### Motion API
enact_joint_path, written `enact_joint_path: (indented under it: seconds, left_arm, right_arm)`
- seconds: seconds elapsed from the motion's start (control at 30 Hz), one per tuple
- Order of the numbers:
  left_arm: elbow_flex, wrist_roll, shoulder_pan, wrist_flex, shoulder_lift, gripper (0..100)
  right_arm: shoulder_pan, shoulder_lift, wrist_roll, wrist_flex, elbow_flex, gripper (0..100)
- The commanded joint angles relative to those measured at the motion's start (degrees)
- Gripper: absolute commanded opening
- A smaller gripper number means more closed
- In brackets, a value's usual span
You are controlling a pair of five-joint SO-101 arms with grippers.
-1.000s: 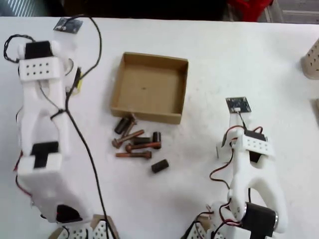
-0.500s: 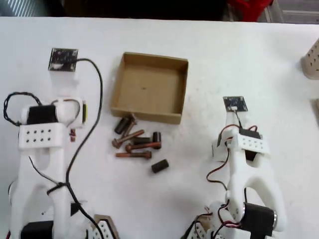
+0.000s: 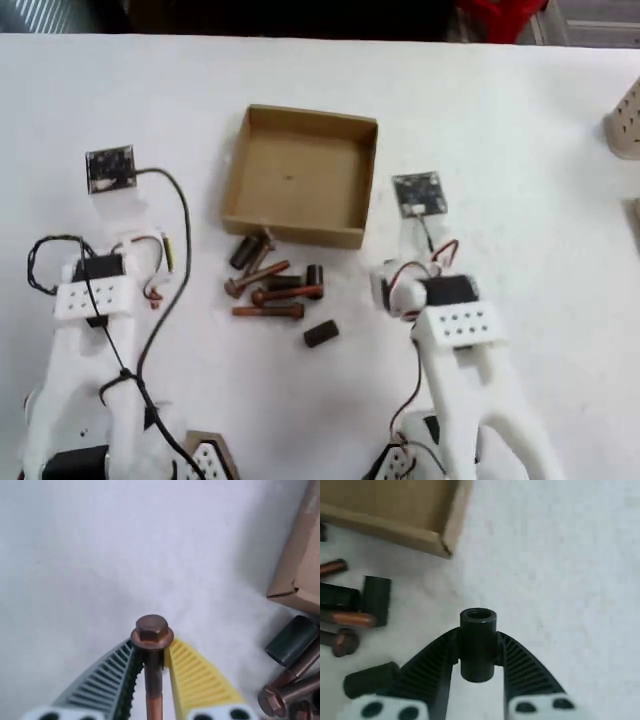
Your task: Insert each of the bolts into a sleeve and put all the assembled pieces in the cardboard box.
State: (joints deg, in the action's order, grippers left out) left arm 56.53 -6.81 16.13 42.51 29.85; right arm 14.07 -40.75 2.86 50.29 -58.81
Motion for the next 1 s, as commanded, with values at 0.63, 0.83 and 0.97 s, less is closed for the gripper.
enact_joint_path:
  seconds: [0.63,0.83,0.97]
  left_arm:
    - [-0.4,-0.7,0.5,-1.9,2.4,2]
    - [-0.4,-0.7,0.5,-1.9,2.4,2]
    - [-0.5,-0.7,0.5,-2.0,2.4,2]
  right_arm:
    - [21.7,-8.0,-4.9,-44.1,-15.8,1.8]
    - [29.3,-8.0,-16.3,-68.6,-27.9,1.8]
    - [30.5,-8.0,-16.3,-74.5,-30.4,1.8]
